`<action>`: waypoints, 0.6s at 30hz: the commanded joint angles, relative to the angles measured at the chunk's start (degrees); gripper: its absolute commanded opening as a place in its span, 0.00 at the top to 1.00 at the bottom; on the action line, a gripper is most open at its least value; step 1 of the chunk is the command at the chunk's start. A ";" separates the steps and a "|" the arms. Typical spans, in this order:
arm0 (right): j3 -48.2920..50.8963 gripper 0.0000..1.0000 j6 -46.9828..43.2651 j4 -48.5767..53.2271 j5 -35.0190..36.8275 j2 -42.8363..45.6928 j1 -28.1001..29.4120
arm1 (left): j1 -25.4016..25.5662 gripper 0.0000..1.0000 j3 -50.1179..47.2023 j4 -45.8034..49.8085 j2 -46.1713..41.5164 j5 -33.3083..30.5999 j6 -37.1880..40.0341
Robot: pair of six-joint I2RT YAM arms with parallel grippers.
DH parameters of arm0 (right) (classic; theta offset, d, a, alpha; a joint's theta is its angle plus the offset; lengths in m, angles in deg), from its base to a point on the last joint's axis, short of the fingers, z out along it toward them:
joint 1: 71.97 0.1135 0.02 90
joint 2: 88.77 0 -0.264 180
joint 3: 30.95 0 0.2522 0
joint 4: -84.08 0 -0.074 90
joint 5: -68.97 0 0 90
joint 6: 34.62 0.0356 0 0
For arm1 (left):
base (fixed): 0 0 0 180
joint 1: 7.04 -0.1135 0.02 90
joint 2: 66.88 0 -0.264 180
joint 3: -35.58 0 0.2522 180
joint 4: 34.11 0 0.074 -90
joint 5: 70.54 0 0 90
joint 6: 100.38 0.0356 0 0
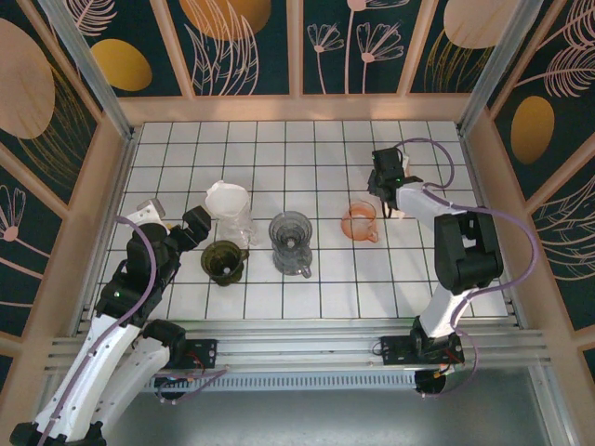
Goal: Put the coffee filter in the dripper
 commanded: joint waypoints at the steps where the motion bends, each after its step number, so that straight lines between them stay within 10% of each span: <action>1: -1.71 0.74 -0.76 -0.08 2.14 -0.27 -0.31 | -0.34 0.01 -0.22 -1.28 -0.63 0.05 0.65; 18: 0.40 0.90 -0.88 0.24 2.98 2.57 -0.06 | -0.32 0.01 -0.45 -1.27 -0.34 0.15 0.77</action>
